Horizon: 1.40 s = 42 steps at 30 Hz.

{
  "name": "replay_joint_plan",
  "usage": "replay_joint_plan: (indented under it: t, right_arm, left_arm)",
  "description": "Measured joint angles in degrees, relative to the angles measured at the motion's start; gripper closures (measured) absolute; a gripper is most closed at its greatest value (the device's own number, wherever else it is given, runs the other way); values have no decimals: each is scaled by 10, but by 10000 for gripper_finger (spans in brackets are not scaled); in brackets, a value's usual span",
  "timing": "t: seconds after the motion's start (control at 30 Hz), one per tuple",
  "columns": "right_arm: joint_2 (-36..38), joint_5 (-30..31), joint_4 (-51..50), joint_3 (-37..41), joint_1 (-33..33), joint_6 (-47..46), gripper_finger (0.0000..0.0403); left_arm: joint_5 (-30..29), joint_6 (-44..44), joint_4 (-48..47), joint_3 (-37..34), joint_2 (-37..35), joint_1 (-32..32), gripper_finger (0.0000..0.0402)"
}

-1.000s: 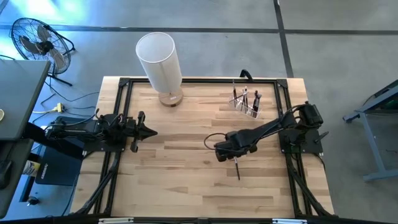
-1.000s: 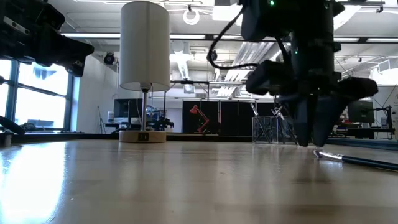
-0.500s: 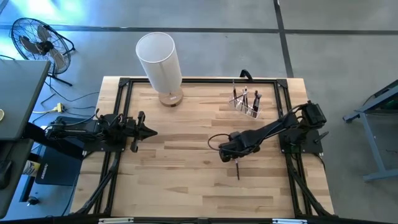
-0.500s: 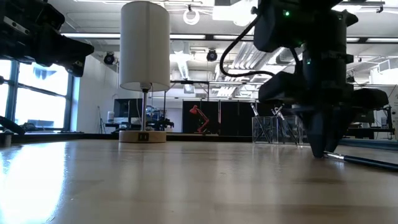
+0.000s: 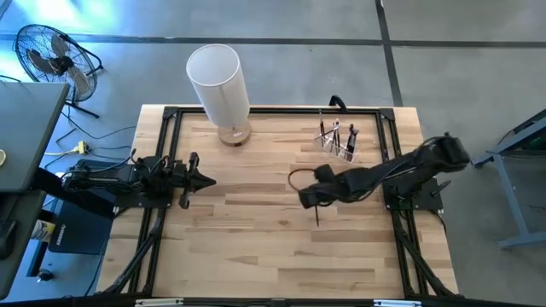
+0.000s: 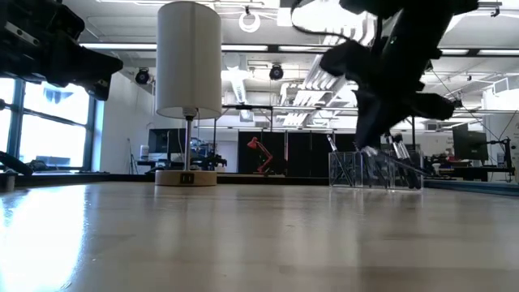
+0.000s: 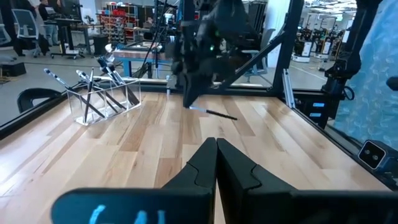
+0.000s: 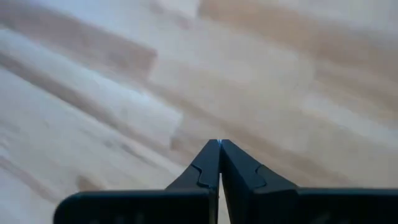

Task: Put items in baskets/containers
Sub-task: Put the eyeshadow brush into the transparent organizer

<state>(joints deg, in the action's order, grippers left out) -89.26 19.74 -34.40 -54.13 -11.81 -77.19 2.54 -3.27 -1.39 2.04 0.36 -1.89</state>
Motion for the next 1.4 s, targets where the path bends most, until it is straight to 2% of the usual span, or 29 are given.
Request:
replay_joint_plan:
  t: [0.1, 0.2, 0.33, 0.4, 0.5, 0.63, 0.73, 0.9, 1.17, 1.4]
  right_arm:
    - [63, 44, 15, 24, 19, 23, 401]
    - [129, 91, 72, 54, 52, 79, 402]
    - [206, 104, 213, 117, 125, 201, 402]
    - [235, 89, 332, 159, 174, 269, 402]
    - [253, 32, 500, 229, 257, 348, 402]
    - [254, -26, 660, 289, 360, 424, 402]
    - [250, -59, 689, 304, 413, 506, 403]
    - [250, -80, 692, 304, 480, 618, 403]
    - [222, -201, 695, 304, 583, 656, 403]
    - [153, -260, 748, 303, 591, 706, 402]
  left_arm:
    - [-3, 0, 0, 0, 0, 0, 401]
    - [-4, 0, -1, 0, 0, 0, 401]
    - [-5, 0, 0, 0, 0, 0, 401]
    - [-5, 0, 0, 0, 0, 0, 401]
    - [-5, 0, 0, 0, 0, 0, 401]
    - [-6, 0, 0, 0, 0, 0, 401]
    - [-6, 0, 0, 0, 0, 0, 401]
    - [-6, 0, 0, 0, 0, 0, 401]
    - [-6, 0, 0, 0, 0, 0, 401]
    - [-6, 0, 0, 0, 0, 0, 401]
